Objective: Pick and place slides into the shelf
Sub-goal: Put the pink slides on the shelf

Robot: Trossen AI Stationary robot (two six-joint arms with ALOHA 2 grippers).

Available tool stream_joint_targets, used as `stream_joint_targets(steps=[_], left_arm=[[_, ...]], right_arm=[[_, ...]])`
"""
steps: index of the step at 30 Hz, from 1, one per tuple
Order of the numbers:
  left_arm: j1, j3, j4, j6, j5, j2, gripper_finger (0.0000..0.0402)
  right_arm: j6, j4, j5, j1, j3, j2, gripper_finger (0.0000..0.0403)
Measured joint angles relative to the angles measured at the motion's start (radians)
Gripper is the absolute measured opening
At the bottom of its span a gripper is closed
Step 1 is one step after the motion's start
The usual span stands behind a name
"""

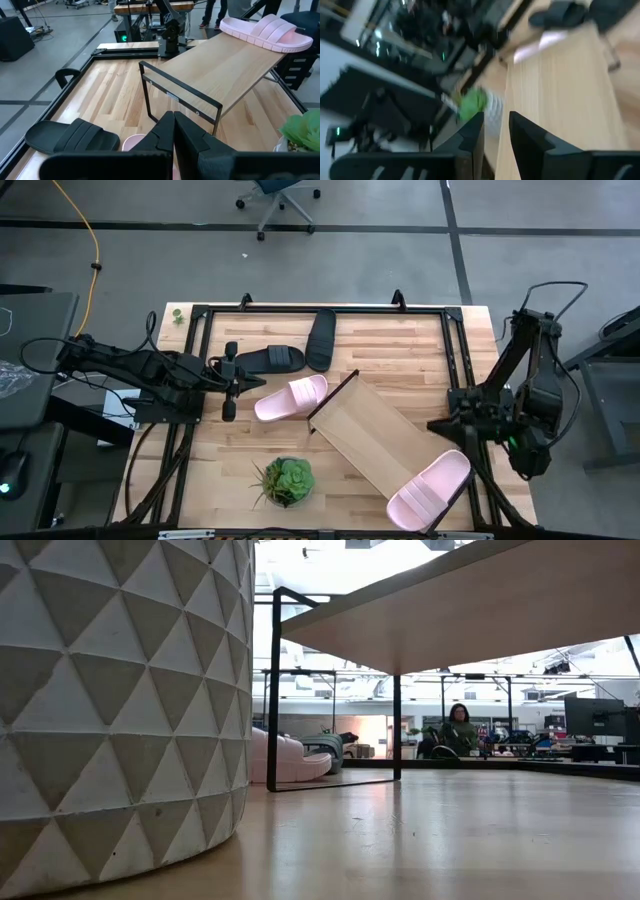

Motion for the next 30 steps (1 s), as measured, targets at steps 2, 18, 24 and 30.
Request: stream_joint_targets(steps=[2,18,24,30], left_arm=[[0.0,0.0,-0.001,0.0,0.0,0.0,0.0001],[0.0,0.0,-0.045,-0.081,0.0,0.003,0.0001],[0.001,0.0,-0.04,-0.128,-0.05,0.024,0.0001],[0.001,0.0,-0.044,-0.321,-0.061,0.088,0.0001]], right_arm=[[-0.001,-0.017,0.05,-0.024,0.0,-0.006,0.0082],[-0.045,-0.072,0.106,-0.314,0.0,-0.01,0.0082],[-0.157,-0.072,0.032,-0.43,0.0,-0.039,0.0082],[-0.344,-0.063,-0.09,-0.532,0.0,-0.11,0.0082]])
